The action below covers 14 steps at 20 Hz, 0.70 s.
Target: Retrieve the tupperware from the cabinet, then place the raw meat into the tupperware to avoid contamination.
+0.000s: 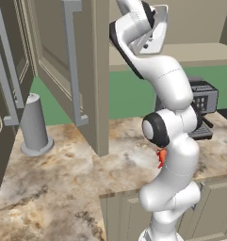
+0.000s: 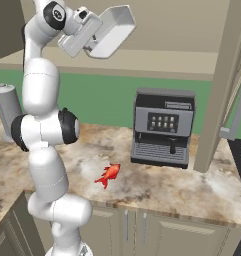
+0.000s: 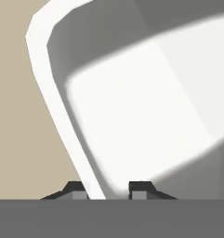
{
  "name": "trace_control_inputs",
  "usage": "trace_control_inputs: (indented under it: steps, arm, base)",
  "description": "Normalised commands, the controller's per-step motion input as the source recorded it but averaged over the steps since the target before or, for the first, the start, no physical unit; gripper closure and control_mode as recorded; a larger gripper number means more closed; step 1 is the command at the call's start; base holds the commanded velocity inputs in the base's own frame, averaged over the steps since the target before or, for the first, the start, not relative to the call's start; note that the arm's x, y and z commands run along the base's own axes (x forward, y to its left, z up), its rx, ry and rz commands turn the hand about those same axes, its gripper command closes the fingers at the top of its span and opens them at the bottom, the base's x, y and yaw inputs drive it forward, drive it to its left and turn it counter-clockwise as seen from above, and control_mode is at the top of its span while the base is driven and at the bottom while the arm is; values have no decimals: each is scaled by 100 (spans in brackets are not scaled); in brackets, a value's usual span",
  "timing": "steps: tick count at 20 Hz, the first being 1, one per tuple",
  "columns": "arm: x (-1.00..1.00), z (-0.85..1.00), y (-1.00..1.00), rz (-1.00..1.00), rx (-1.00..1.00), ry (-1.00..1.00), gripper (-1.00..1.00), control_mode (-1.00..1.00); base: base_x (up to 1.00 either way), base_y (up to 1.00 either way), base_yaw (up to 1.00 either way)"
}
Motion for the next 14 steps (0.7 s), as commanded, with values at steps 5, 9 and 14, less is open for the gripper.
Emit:
trace_control_inputs:
  steps: [5, 9, 14]
  arm:
    - [0, 0, 4, -2, 0, 3, 100, -100]
    - [-5, 2, 7, -3, 0, 6, 100, -100]
    - [-20, 8, 13, -4, 0, 1, 100, -100]
  base:
    - [0, 0, 0]
    - [0, 0, 0]
    - [0, 0, 0]
